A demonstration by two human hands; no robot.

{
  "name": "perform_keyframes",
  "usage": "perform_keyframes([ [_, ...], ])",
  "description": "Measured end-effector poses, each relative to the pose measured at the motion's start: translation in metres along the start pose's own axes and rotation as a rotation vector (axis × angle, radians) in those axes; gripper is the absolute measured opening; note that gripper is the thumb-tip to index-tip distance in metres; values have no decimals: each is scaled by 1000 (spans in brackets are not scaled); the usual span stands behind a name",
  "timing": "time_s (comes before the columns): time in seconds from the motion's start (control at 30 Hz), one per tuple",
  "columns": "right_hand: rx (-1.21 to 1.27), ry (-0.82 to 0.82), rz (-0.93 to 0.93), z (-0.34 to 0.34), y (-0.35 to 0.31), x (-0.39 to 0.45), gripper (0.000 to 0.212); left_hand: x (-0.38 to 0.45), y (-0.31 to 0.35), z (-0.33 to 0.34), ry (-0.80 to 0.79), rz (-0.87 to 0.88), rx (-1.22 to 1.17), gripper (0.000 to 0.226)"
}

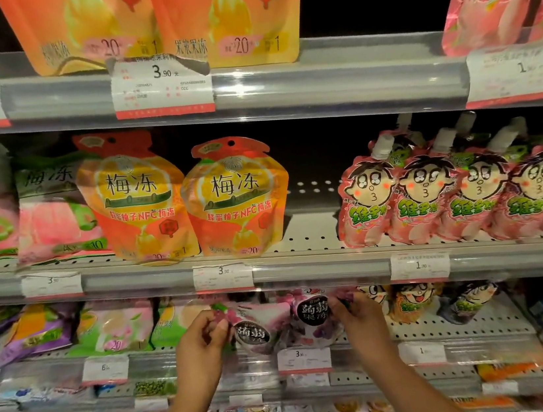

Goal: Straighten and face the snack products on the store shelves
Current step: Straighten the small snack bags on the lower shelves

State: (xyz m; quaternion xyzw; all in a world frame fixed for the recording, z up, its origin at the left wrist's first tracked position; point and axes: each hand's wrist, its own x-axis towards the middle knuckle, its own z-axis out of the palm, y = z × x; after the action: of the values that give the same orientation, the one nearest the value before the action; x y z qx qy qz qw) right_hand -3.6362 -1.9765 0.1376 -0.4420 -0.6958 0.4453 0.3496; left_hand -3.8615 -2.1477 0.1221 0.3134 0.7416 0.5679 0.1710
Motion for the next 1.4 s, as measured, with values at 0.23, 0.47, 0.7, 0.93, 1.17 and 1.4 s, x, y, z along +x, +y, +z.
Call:
perform_keyframes([
  [0.23, 47, -50, 6, -3, -2, 0, 51, 2, 5, 19, 176, -17, 94, 17],
  [0.47, 72, -2, -10, 0, -1, 1, 37, 0, 23, 35, 312, -59, 150, 28],
  [0.7, 127, 60, 61, 4, -9, -2, 15, 4, 28, 39, 353, -120, 144, 27],
  [0.93, 49, 20, 50, 6, 2, -7, 5, 0, 31, 38, 309, -121, 142, 24],
  [1.17, -53, -22, 22, 0, 2, -18, 29, -8, 34, 30, 169, -69, 69, 20],
  [1.4, -80, 58, 1, -1, 3, -48, 63, -13, 23, 28, 103, -102, -9, 46],
])
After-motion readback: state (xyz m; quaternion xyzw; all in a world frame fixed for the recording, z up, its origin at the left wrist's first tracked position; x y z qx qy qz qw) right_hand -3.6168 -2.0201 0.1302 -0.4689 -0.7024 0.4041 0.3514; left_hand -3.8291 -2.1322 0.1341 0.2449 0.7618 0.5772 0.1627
